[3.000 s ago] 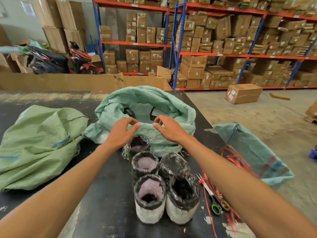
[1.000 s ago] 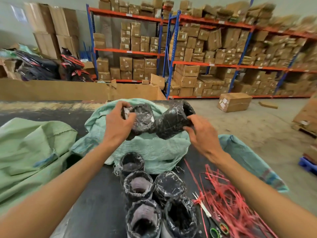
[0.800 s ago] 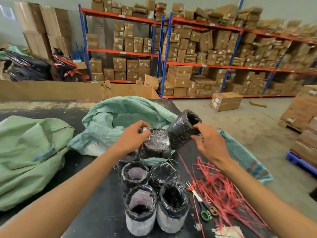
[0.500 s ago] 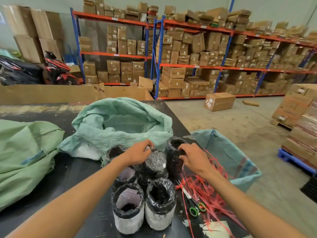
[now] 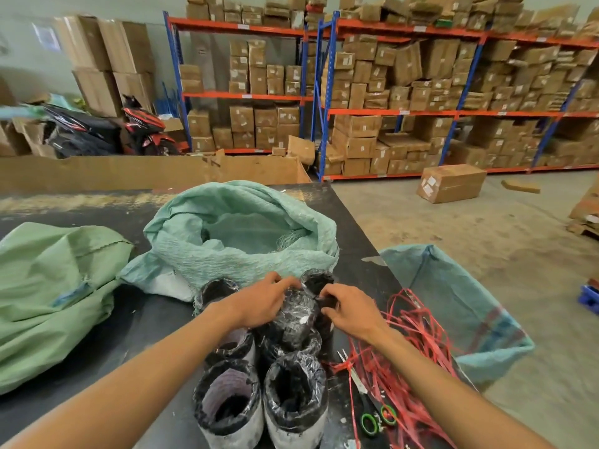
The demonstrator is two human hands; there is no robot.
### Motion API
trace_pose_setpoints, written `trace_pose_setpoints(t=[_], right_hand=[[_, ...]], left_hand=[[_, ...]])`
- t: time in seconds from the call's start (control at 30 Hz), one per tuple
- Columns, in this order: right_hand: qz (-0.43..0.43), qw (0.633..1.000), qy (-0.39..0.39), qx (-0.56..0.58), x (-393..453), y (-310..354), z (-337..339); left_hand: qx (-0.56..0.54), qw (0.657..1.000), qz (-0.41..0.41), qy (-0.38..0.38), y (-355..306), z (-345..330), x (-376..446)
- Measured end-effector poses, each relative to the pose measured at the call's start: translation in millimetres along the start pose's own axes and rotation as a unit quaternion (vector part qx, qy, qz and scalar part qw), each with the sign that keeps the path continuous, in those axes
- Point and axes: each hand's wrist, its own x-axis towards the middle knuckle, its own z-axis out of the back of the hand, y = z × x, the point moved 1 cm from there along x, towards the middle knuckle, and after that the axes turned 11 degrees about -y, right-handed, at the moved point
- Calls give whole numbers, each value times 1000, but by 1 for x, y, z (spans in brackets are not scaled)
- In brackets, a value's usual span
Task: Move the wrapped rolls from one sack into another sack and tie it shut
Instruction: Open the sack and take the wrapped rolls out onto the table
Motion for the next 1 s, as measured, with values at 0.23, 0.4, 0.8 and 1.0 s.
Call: trace_pose_setpoints(t=[0.23,0.4,0.8,1.0], right_hand=[[-17,996,-60,61,19,-9,24],[-10,992,-52,111,64,7,35],[54,979,134,141,207,73,-56],[62,964,224,126,272,82,-132]], left_hand=[[13,997,6,-73,12,23,7],[-45,976,79,-196,30,49,17],[39,965,226,-125,129,65,60],[167,953,245,67,172,43,78]])
